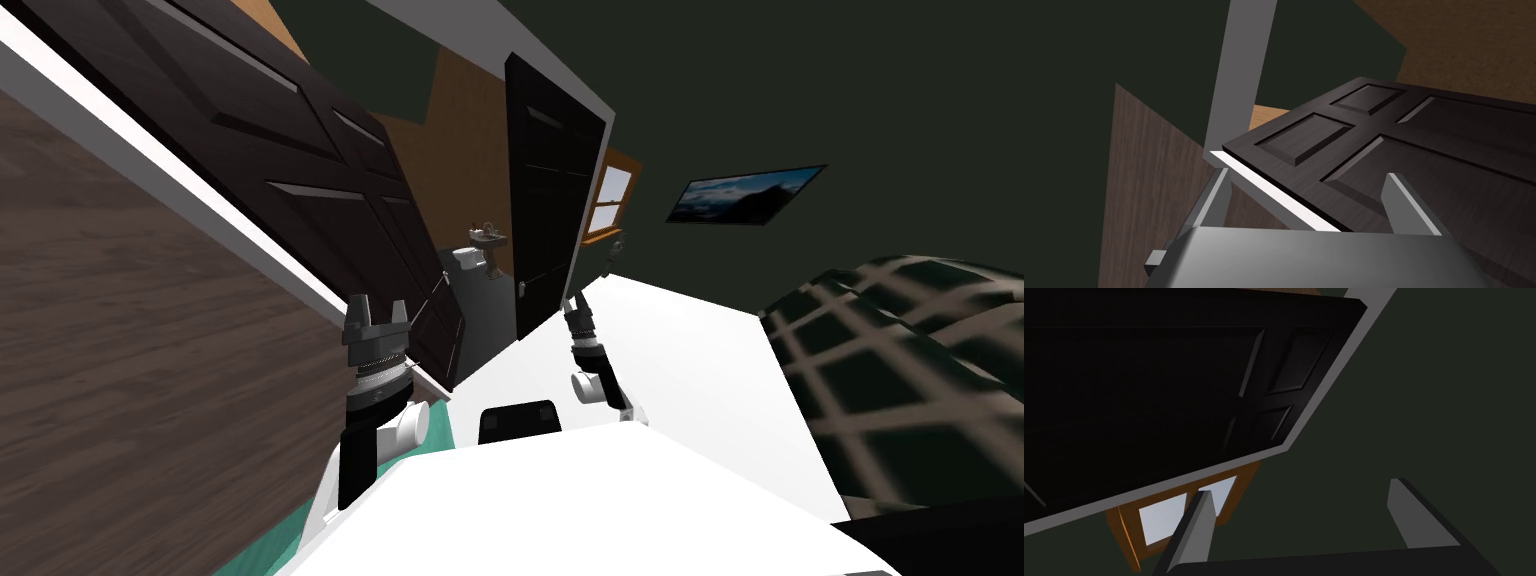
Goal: Push the door open
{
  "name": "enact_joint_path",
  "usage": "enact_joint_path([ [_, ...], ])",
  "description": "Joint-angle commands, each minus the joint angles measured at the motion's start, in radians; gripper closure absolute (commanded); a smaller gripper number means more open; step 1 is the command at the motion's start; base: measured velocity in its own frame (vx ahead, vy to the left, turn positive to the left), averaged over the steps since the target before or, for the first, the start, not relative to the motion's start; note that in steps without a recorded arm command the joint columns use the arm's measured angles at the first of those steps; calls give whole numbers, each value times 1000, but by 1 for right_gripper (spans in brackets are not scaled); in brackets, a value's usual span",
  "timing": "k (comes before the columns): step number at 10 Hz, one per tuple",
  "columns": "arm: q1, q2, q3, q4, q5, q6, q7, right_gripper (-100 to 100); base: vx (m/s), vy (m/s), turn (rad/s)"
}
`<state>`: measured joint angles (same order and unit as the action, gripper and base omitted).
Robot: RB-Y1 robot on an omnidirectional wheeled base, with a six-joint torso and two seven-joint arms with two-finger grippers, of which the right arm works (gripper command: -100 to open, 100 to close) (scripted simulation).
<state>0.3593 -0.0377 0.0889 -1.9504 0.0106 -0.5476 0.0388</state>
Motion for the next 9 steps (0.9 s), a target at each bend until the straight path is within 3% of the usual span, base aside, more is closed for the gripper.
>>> enact_joint_path([
  [1, -17, -7, 8, 50, -2, -10, -2, -100, 106, -67, 58],
  [8, -104, -18, 46, 279, -7, -52, -4, -100, 90, -82, 65],
  [9, -104, -18, 46, 289, -7, -52, -4, -100, 60, -53, 23],
])
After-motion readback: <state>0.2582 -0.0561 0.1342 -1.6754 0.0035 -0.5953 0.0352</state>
